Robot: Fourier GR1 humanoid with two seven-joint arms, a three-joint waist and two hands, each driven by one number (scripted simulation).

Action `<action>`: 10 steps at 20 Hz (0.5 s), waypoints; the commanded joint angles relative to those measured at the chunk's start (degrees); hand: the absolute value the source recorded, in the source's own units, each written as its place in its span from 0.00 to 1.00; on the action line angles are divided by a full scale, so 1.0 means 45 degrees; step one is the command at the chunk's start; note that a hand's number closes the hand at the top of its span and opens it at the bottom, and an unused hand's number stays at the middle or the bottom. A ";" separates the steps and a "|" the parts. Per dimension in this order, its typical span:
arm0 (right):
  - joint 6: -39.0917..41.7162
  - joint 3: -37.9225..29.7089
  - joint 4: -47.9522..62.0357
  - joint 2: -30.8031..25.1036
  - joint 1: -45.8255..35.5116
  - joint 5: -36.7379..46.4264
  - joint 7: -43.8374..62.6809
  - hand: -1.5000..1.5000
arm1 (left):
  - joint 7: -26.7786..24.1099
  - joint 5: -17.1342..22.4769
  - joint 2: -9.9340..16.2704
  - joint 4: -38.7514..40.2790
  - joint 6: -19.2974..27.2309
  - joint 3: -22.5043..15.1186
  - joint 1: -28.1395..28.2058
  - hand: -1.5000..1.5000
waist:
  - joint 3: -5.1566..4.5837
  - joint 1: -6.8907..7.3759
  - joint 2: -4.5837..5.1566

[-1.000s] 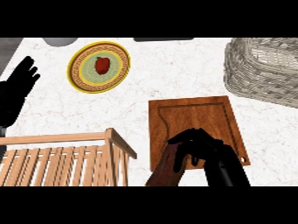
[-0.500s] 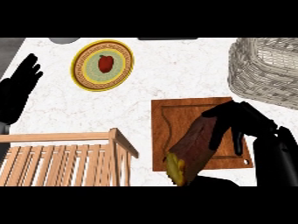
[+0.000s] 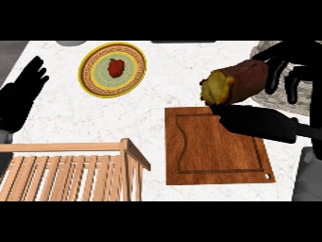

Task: Pick the sweet potato from the cutting board and place it in the basket

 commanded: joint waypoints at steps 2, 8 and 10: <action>0.0216 -0.2376 0.2006 -0.1658 -0.1483 -0.0215 -0.0516 1.00 | -0.0032 -0.0001 -0.0558 -0.0094 0.0145 -0.0294 0.1105 0.50 | -0.0308 0.0115 0.0100; -0.0963 -0.3046 0.4216 -0.2226 -0.1294 -0.0065 -0.1952 1.00 | -0.0407 -0.0321 -0.1093 0.0246 0.0458 -0.0442 0.0880 0.50 | -0.0306 0.0017 0.0130; -0.0349 -0.3997 0.4489 -0.3047 -0.1714 -0.1025 -0.2378 1.00 | -0.0202 -0.0218 -0.0653 0.0490 0.0016 -0.0254 0.0764 0.50 | -0.0306 -0.0070 0.0104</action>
